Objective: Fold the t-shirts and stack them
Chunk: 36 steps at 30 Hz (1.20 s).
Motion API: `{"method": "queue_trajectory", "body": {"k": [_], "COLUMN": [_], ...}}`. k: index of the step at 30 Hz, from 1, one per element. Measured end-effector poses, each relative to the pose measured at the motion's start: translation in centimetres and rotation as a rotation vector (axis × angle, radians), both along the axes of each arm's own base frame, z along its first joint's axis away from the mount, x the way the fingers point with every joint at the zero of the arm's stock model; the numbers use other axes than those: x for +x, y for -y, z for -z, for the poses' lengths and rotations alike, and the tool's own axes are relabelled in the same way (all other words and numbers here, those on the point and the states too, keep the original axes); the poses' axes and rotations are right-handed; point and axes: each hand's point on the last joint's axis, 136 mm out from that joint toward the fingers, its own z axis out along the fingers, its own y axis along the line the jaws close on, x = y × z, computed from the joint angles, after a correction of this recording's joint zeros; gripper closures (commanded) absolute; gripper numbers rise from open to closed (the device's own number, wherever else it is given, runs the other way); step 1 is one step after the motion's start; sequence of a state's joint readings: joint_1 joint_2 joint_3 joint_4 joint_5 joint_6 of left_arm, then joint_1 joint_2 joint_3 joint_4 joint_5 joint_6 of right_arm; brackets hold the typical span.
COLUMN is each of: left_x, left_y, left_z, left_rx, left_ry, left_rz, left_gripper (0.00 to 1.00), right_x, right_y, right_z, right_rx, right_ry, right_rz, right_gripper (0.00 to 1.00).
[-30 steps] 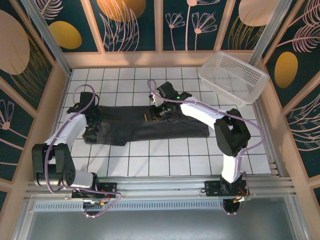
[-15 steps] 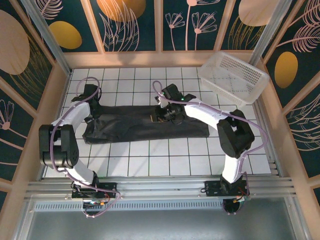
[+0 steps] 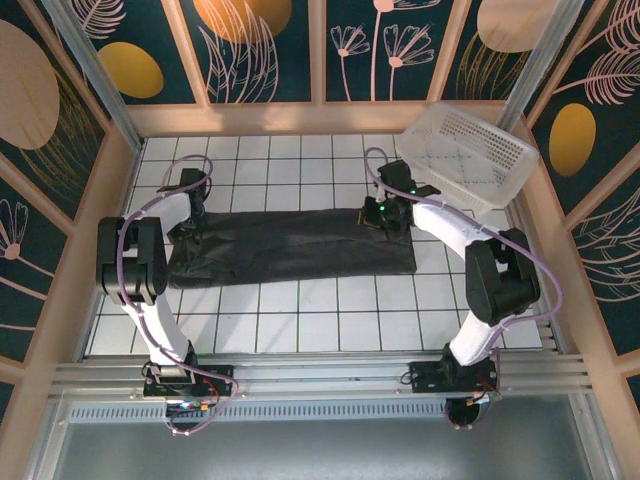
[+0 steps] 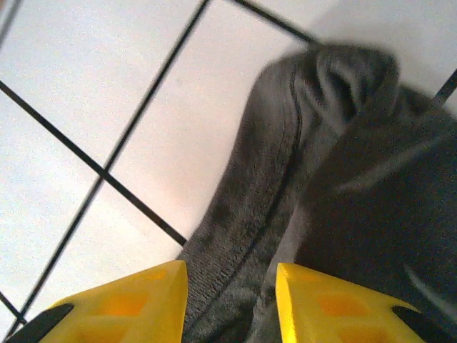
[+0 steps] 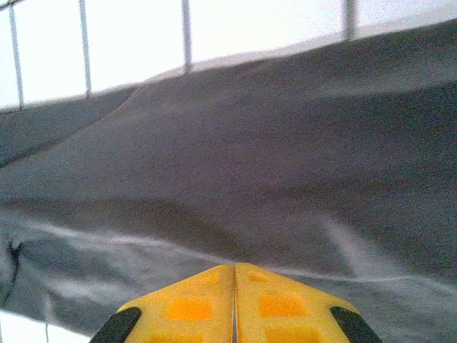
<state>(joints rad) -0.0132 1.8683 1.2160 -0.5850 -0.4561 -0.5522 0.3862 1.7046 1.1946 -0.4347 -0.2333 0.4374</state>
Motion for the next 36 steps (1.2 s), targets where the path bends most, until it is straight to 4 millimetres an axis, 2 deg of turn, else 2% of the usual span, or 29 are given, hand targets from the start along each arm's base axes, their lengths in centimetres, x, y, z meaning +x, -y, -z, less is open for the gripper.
{"method": "queue_trajectory", "body": {"k": [4,6,8,10,12,14,17,22,26,30,32,33,36], "left_x": [-0.3,-1.2,-2.9,-5.0,-7.3,-9.1,-9.9,-5.9,-1.0,6.2,10.5,12.7,17.2], "left_y": [1.4,3.6,6.4,9.4,11.5,12.3,12.8,13.0,12.4,12.1,12.6,13.2,15.5], "left_z": [-3.1,-4.8,-5.4,-4.3,-1.9,0.7,3.2,3.1,3.0,2.6,2.5,2.4,2.2], "left_rx": [-0.077,-0.182,-0.295,-0.413,-0.512,-0.569,-0.594,-0.606,-0.598,-0.579,-0.589,-0.604,-0.659], "left_ry": [0.095,0.170,0.206,0.195,0.137,0.071,0.002,0.034,0.077,0.143,0.186,0.211,0.263], "left_rz": [-0.033,-0.048,-0.053,-0.062,-0.101,-0.168,-0.241,-0.257,-0.254,-0.205,-0.165,-0.141,-0.079], "left_gripper": [0.67,0.69,0.69,0.70,0.71,0.71,0.72,0.72,0.72,0.71,0.71,0.71,0.71], "right_x": [1.7,2.9,3.8,4.6,4.9,4.6,5.6,5.8,4.9,1.3,-1.3,-2.7,-7.0], "right_y": [3.0,3.9,4.5,5.1,5.6,6.2,6.7,7.4,8.4,9.7,10.0,9.8,8.1], "right_z": [1.2,2.4,3.7,5.2,6.7,8.1,7.9,8.2,8.2,8.3,8.4,8.5,8.7], "right_rx": [-0.051,-0.084,-0.118,-0.158,-0.196,-0.229,-0.257,-0.291,-0.321,-0.339,-0.350,-0.357,-0.366], "right_ry": [-0.023,-0.039,-0.061,-0.081,-0.103,-0.139,-0.129,-0.138,-0.142,-0.190,-0.217,-0.228,-0.251], "right_rz": [0.082,0.107,0.121,0.132,0.131,0.132,0.132,0.142,0.172,0.212,0.221,0.218,0.168], "right_gripper": [0.92,0.93,0.95,0.95,0.95,0.95,0.95,0.96,0.96,0.95,0.95,0.95,0.94]}}
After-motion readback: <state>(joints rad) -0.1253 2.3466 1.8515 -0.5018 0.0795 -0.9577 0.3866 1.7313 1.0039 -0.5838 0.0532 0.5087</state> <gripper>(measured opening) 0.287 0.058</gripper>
